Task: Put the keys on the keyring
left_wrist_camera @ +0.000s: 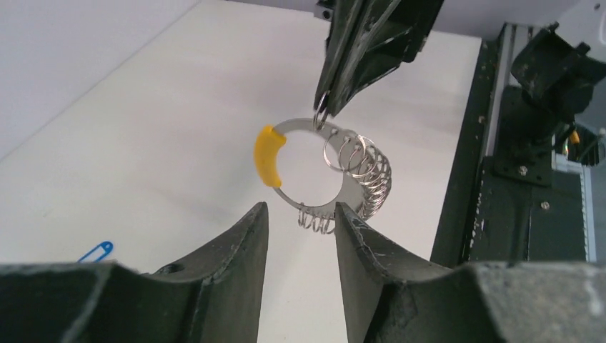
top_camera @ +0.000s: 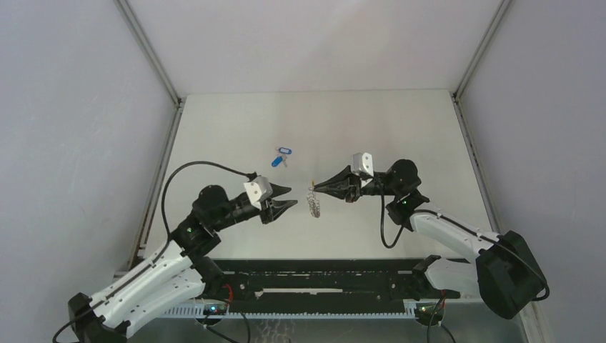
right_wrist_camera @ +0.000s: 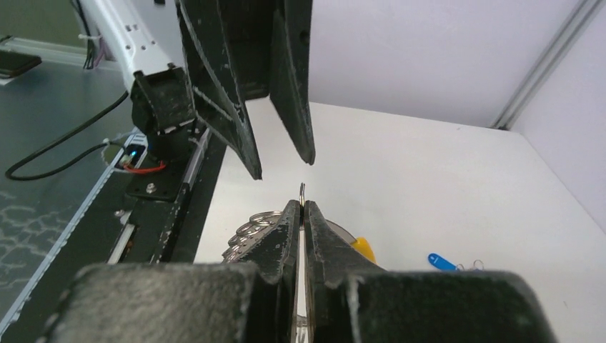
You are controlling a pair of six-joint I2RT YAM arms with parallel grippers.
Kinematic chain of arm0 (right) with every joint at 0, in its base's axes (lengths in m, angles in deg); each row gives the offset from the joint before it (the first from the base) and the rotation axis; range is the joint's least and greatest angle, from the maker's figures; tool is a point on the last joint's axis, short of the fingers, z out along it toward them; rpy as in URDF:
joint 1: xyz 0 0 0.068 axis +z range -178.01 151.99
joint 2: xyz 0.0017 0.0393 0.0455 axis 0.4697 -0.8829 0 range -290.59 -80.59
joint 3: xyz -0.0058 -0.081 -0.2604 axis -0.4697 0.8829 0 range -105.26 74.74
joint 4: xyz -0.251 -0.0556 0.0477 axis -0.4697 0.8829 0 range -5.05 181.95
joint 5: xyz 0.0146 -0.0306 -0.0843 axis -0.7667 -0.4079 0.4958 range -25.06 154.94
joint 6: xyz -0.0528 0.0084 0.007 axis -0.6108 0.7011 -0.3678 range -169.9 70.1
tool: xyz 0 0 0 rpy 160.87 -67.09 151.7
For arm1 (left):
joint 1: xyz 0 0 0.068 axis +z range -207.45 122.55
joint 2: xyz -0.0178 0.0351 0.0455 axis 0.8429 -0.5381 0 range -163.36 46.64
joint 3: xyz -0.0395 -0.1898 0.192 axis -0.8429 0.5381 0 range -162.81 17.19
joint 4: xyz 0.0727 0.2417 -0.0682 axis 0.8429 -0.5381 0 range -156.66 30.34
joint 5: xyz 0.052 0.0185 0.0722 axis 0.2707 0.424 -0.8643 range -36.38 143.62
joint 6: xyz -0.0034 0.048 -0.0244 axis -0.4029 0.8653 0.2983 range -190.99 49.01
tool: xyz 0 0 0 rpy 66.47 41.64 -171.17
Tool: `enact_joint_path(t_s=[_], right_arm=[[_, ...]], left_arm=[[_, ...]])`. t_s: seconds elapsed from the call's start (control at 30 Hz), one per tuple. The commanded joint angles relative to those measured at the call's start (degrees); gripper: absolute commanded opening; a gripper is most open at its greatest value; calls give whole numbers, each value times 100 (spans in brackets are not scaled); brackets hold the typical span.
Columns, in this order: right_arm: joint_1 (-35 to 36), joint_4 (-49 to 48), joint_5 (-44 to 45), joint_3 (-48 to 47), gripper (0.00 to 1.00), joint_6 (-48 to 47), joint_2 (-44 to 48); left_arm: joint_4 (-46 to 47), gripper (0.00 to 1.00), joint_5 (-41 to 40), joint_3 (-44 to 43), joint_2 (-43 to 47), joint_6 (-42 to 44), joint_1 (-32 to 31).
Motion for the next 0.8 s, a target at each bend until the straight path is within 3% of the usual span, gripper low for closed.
enact_joint_path(t_s=[0.0, 0.17, 0.43, 0.63, 0.77], right_arm=[[57, -1423, 579, 159, 0, 807, 18], [100, -2540, 621, 213, 0, 1502, -242], [58, -2876, 24, 186, 0, 1461, -658], [-151, -2869, -957, -60, 0, 1228, -1159], [-297, -2892, -1455, -219, 0, 982, -1481]], left_arm=[[2529, 45, 177, 892, 294, -1144, 356], [3467, 45, 507, 1111, 106, -1510, 572], [4346, 44, 1067, 1215, -282, -1718, 942], [4209, 41, 1821, 1008, -720, -1317, 951], [3358, 41, 2040, 776, -758, -719, 951]])
